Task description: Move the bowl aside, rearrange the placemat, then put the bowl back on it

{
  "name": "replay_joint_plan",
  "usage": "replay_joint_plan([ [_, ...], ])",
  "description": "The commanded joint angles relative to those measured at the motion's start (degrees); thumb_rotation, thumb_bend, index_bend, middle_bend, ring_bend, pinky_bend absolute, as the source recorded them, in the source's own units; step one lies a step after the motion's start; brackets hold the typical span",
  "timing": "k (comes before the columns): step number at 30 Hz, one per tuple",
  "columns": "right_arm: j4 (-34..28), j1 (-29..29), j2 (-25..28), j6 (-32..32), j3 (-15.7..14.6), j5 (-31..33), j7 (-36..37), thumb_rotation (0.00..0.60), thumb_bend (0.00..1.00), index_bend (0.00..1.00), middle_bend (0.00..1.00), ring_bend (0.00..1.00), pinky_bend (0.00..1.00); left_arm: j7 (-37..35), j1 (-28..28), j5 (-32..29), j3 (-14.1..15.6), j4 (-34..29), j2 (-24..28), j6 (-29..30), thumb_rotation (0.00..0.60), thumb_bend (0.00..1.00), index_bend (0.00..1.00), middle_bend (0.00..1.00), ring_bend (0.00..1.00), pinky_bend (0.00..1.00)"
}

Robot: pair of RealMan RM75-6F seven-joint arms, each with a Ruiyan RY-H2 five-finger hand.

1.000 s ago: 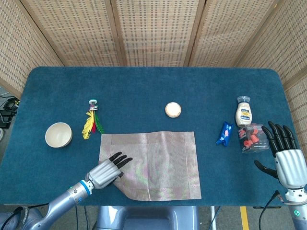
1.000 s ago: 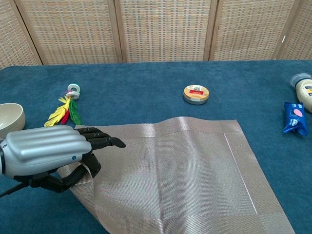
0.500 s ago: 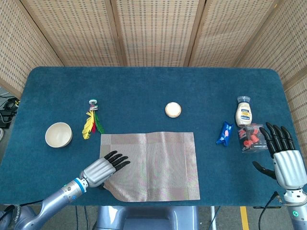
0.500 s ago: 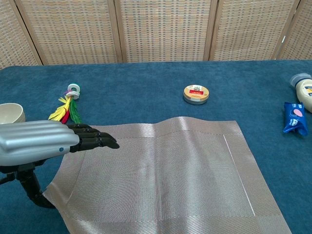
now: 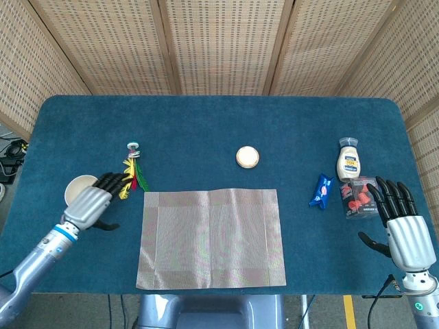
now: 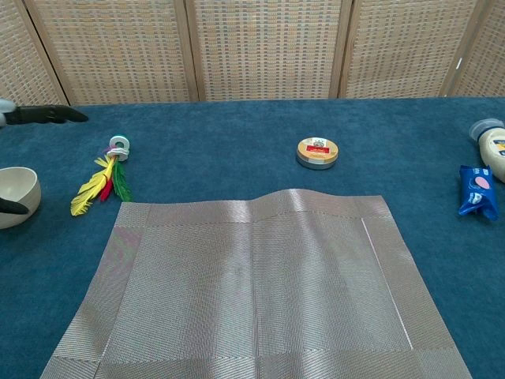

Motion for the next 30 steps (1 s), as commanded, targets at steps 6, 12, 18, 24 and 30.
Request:
replay_joint_plan([
  [6, -0.3, 0.0, 0.0, -0.5, -0.2, -0.1, -0.4, 0.600, 0.00, 0.05, 0.00, 0.00, 0.00, -5.6, 3.7, -7.2, -0.9, 12.6, -1.7, -3.6, 0.600, 0.00, 0.05, 0.00, 0.00, 0.00],
  [12, -0.5, 0.0, 0.0, -0.5, -0.3, -0.4, -0.4, 0.600, 0.00, 0.05, 0.00, 0.00, 0.00, -6.7, 5.3, -7.7, -0.7, 20.9, -5.3, -5.0, 0.600, 0.00, 0.27, 0.00, 0.00, 0.00],
  [18, -0.6, -0.1, 0.2, -0.4, -0.5, -0.7, -0.3, 0.600, 0.00, 0.05, 0.00, 0.00, 0.00, -7.2, 5.6, -7.4, -1.1, 25.2, -8.0, -6.6, 0.600, 0.00, 0.38, 0.00, 0.00, 0.00],
  [24, -0.7, -0.2, 0.3, -0.1, -0.4, -0.7, 0.1, 0.600, 0.00, 0.05, 0.00, 0.00, 0.00, -7.0, 5.6, -6.4, -1.1, 28.5, -10.1, -7.6, 0.600, 0.00, 0.41, 0.00, 0.00, 0.00],
  [30, -0.8, -0.1, 0.4, -0.5, -0.7, -1.1, 0.3, 0.600, 0.00, 0.05, 0.00, 0.00, 0.00, -5.5, 5.0, -6.2, -1.4, 30.6, -12.5, -9.6, 0.600, 0.03, 0.41, 0.00, 0.00, 0.00],
])
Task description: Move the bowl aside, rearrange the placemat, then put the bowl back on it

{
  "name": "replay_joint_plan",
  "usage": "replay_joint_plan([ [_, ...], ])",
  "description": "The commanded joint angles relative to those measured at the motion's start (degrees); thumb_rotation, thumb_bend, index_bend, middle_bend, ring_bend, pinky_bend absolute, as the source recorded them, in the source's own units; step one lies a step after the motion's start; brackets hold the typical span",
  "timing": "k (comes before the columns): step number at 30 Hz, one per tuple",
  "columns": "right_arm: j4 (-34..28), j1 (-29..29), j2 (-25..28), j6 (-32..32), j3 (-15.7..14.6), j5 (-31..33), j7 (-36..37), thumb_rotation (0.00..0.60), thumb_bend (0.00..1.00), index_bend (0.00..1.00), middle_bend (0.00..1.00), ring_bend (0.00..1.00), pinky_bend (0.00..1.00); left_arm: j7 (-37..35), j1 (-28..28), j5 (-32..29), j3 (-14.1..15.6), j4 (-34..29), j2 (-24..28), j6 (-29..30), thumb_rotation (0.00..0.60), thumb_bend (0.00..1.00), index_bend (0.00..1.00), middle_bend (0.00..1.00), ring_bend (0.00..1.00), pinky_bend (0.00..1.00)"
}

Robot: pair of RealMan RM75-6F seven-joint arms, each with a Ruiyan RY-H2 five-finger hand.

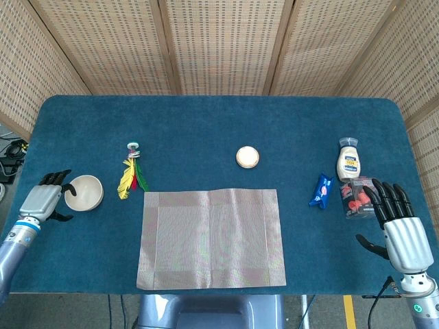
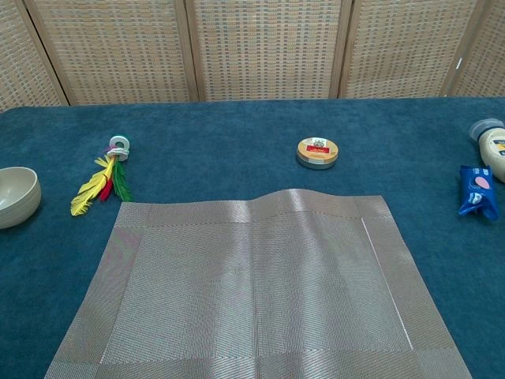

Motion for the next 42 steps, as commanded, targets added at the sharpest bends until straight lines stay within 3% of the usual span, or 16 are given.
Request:
replay_joint_plan([
  [1, 0.0, 0.0, 0.0, 0.0, 0.0, 0.0, 0.0, 0.600, 0.00, 0.05, 0.00, 0.00, 0.00, 1.2, -0.4, 0.1, -0.3, 1.3, -1.4, -0.9, 0.600, 0.05, 0.41, 0.00, 0.00, 0.00],
  [8, 0.1, 0.0, 0.1, -0.1, 0.2, 0.3, 0.3, 0.600, 0.00, 0.05, 0.00, 0.00, 0.00, 4.5, -0.6, -0.6, -0.9, 1.7, -2.6, -2.2, 0.600, 0.37, 0.49, 0.00, 0.00, 0.00],
  [10, 0.1, 0.0, 0.1, -0.1, 0.2, 0.4, 0.4, 0.600, 0.00, 0.05, 0.00, 0.00, 0.00, 5.6, -0.5, -0.8, -1.1, 1.6, -2.7, -2.0, 0.600, 0.42, 0.54, 0.00, 0.00, 0.00],
  [14, 0.2, 0.0, 0.2, -0.1, 0.2, 0.3, 0.8, 0.600, 0.00, 0.05, 0.00, 0.00, 0.00, 6.2, -0.2, -1.2, -1.7, 0.6, -2.4, -1.5, 0.600, 0.42, 0.66, 0.00, 0.00, 0.00],
  [23, 0.1, 0.0, 0.4, 0.0, 0.2, 0.1, 1.2, 0.600, 0.00, 0.05, 0.00, 0.00, 0.00, 7.5, 0.4, 0.2, -2.5, -4.2, 0.0, 1.8, 0.600, 0.43, 0.69, 0.00, 0.00, 0.00],
  [31, 0.2, -0.1, 0.6, 0.0, 0.5, 0.8, 1.7, 0.600, 0.00, 0.05, 0.00, 0.00, 0.00, 8.8, -1.7, 7.5, -4.6, -21.4, 6.4, 8.1, 0.600, 0.43, 0.69, 0.00, 0.00, 0.00],
  [37, 0.5, -0.3, 0.9, 0.4, 1.1, 1.8, 2.4, 0.600, 0.00, 0.05, 0.00, 0.00, 0.00, 12.4, -8.1, 11.0, -6.4, -30.7, 6.0, 3.1, 0.600, 0.43, 0.69, 0.00, 0.00, 0.00],
  [42, 1.0, -0.3, 0.9, 0.1, 1.5, 2.8, 2.9, 0.600, 0.00, 0.05, 0.00, 0.00, 0.00, 15.9, -13.2, 13.2, -7.1, -31.5, 0.7, -1.2, 0.600, 0.43, 0.70, 0.00, 0.00, 0.00],
])
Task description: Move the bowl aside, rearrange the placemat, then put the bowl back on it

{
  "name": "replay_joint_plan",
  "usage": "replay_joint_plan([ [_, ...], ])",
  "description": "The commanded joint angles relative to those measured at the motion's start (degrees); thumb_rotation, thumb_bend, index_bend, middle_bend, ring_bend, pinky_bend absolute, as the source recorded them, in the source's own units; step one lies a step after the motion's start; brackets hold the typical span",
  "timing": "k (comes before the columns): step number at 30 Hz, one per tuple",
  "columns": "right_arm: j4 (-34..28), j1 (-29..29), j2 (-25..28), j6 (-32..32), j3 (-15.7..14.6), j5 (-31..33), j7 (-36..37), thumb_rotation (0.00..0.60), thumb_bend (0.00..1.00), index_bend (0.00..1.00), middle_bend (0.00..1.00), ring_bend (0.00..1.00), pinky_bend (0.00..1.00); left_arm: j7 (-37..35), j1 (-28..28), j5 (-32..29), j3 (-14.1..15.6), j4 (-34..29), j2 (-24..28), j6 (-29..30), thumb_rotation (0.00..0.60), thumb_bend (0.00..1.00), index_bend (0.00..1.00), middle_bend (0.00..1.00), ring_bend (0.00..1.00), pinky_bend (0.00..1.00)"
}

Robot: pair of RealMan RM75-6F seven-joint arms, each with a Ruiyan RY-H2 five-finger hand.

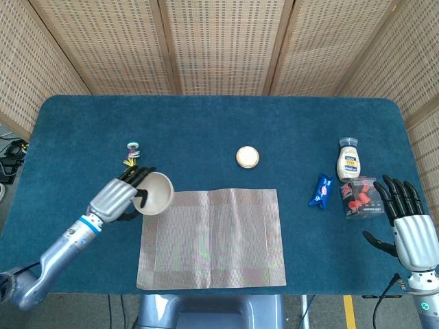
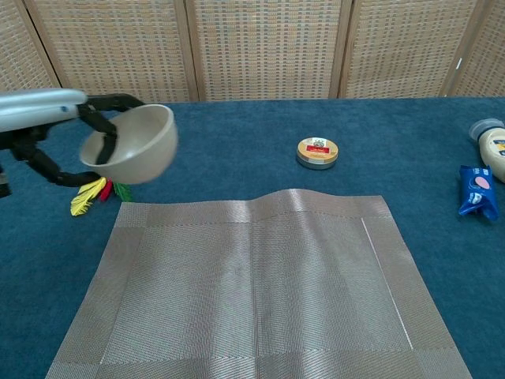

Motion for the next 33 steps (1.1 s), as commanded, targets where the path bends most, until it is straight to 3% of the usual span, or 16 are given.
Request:
replay_joint_plan([
  [1, 0.2, 0.0, 0.0, -0.2, 0.3, 0.5, 0.2, 0.600, 0.00, 0.05, 0.00, 0.00, 0.00, 3.6, -4.0, 2.1, -0.8, -0.5, -4.9, -3.2, 0.600, 0.42, 0.70, 0.00, 0.00, 0.00],
  [4, 0.5, -0.1, 0.0, 0.0, 0.8, 1.5, 0.3, 0.600, 0.00, 0.05, 0.00, 0.00, 0.00, 6.5, -6.9, 1.9, -0.3, 1.3, -10.5, -7.2, 0.600, 0.42, 0.70, 0.00, 0.00, 0.00],
  [10, 1.0, 0.1, 0.0, -0.8, 1.3, 2.7, 0.3, 0.600, 0.00, 0.05, 0.00, 0.00, 0.00, 10.8, -9.2, -0.7, 0.1, 4.5, -16.2, -10.2, 0.600, 0.42, 0.71, 0.00, 0.00, 0.00],
  [22, 1.4, 0.3, 0.1, -1.5, 1.5, 3.4, 1.2, 0.600, 0.00, 0.05, 0.00, 0.00, 0.00, 14.3, -11.1, -4.6, 0.4, 7.9, -20.7, -12.2, 0.600, 0.42, 0.69, 0.00, 0.00, 0.00],
  [24, 1.5, 0.3, 0.2, -1.6, 1.5, 3.4, 1.3, 0.600, 0.00, 0.05, 0.00, 0.00, 0.00, 15.2, -11.3, -5.3, 0.5, 7.7, -20.7, -12.4, 0.600, 0.42, 0.61, 0.00, 0.00, 0.00],
  [25, 1.5, 0.3, 0.2, -1.6, 1.6, 3.5, 1.5, 0.600, 0.00, 0.05, 0.00, 0.00, 0.00, 15.5, -11.3, -5.7, 0.5, 7.5, -20.6, -12.5, 0.600, 0.40, 0.52, 0.00, 0.00, 0.00],
  [27, 1.5, 0.3, 0.3, -1.7, 1.6, 3.5, 1.8, 0.600, 0.00, 0.05, 0.00, 0.00, 0.00, 16.1, -11.4, -6.6, 0.6, 7.1, -20.3, -12.6, 0.600, 0.25, 0.23, 0.00, 0.00, 0.00],
  [29, 1.6, 0.3, 0.3, -1.6, 1.6, 3.6, 2.0, 0.600, 0.00, 0.05, 0.00, 0.00, 0.00, 16.7, -11.3, -7.2, 0.5, 6.6, -19.9, -12.1, 0.600, 0.08, 0.04, 0.00, 0.00, 0.00],
  [30, 1.6, 0.3, 0.4, -1.6, 1.7, 3.6, 2.1, 0.600, 0.00, 0.05, 0.00, 0.00, 0.00, 17.0, -11.0, -7.4, 0.4, 6.1, -19.5, -11.4, 0.600, 0.02, 0.00, 0.00, 0.00, 0.00],
  [33, 1.6, 0.2, 0.4, -1.6, 1.7, 3.7, 2.1, 0.600, 0.00, 0.05, 0.00, 0.00, 0.00, 17.4, -10.5, -7.6, 0.2, 5.1, -18.6, -9.8, 0.600, 0.00, 0.00, 0.00, 0.00, 0.00],
])
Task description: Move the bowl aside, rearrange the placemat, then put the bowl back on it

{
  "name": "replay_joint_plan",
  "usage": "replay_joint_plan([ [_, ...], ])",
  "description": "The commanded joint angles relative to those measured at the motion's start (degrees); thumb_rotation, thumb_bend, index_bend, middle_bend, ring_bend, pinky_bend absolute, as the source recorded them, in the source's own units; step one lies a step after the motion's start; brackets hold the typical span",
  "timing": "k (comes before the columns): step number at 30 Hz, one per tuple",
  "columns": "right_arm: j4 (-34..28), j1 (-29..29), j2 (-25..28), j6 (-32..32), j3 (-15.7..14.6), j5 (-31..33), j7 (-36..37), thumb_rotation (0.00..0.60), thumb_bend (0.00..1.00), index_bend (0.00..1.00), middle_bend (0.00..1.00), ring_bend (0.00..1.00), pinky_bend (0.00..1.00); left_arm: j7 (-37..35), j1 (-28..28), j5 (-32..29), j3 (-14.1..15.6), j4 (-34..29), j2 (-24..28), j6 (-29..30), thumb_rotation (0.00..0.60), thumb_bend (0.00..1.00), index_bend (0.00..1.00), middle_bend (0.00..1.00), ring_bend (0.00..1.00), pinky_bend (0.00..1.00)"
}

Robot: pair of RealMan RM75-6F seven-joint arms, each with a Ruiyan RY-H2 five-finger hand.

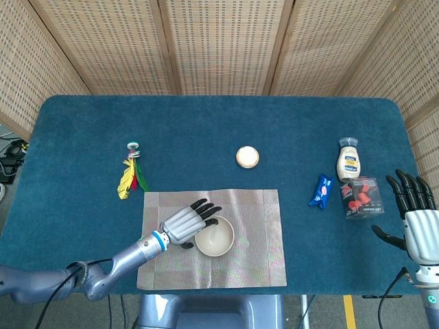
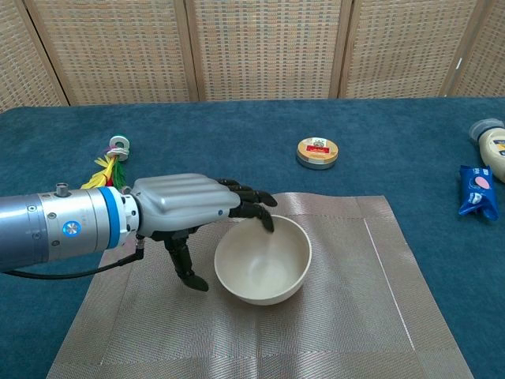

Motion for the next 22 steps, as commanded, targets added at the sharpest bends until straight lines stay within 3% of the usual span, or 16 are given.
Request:
replay_joint_plan([
  [1, 0.1, 0.0, 0.0, -0.1, 0.0, 0.2, -0.2, 0.600, 0.00, 0.05, 0.00, 0.00, 0.00, 0.8, 0.9, -0.2, -0.4, -1.7, 1.7, 2.5, 0.600, 0.00, 0.00, 0.00, 0.00, 0.00],
  [8, -0.3, -0.3, 0.1, 0.6, -0.1, -0.3, -2.3, 0.600, 0.00, 0.03, 0.00, 0.00, 0.00, 3.9, 6.0, 0.9, -1.4, -7.1, 8.8, 13.9, 0.600, 0.00, 0.00, 0.00, 0.00, 0.00],
  [13, -2.2, -0.8, 0.9, -0.6, -0.7, 0.8, -4.3, 0.600, 0.00, 0.00, 0.00, 0.00, 0.00, 7.8, 14.4, 0.2, -1.3, -12.9, 15.2, 27.8, 0.600, 0.00, 0.00, 0.00, 0.00, 0.00],
  [14, -2.9, -1.0, 1.4, -1.8, -1.1, 2.0, -5.5, 0.600, 0.00, 0.00, 0.00, 0.00, 0.00, 8.4, 18.1, -0.9, -1.2, -14.0, 17.0, 33.4, 0.600, 0.00, 0.00, 0.00, 0.00, 0.00],
  [15, -4.0, -1.0, 1.9, -2.6, -1.1, 2.8, -6.6, 0.600, 0.00, 0.00, 0.00, 0.00, 0.00, 8.8, 21.8, -0.6, -0.2, -15.6, 18.4, 38.7, 0.600, 0.00, 0.00, 0.00, 0.00, 0.00],
  [17, -5.0, -1.0, 2.3, -3.1, -1.2, 3.4, -7.4, 0.600, 0.00, 0.00, 0.00, 0.00, 0.00, 9.2, 25.8, -1.3, 1.1, -17.2, 19.6, 43.2, 0.600, 0.00, 0.00, 0.00, 0.00, 0.00],
  [22, -5.2, -1.1, 2.1, -2.8, -1.1, 3.1, -7.9, 0.600, 0.00, 0.00, 0.00, 0.00, 0.00, 7.2, 32.3, -2.2, 4.1, -20.1, 23.5, 48.1, 0.600, 0.00, 0.00, 0.00, 0.00, 0.00],
])
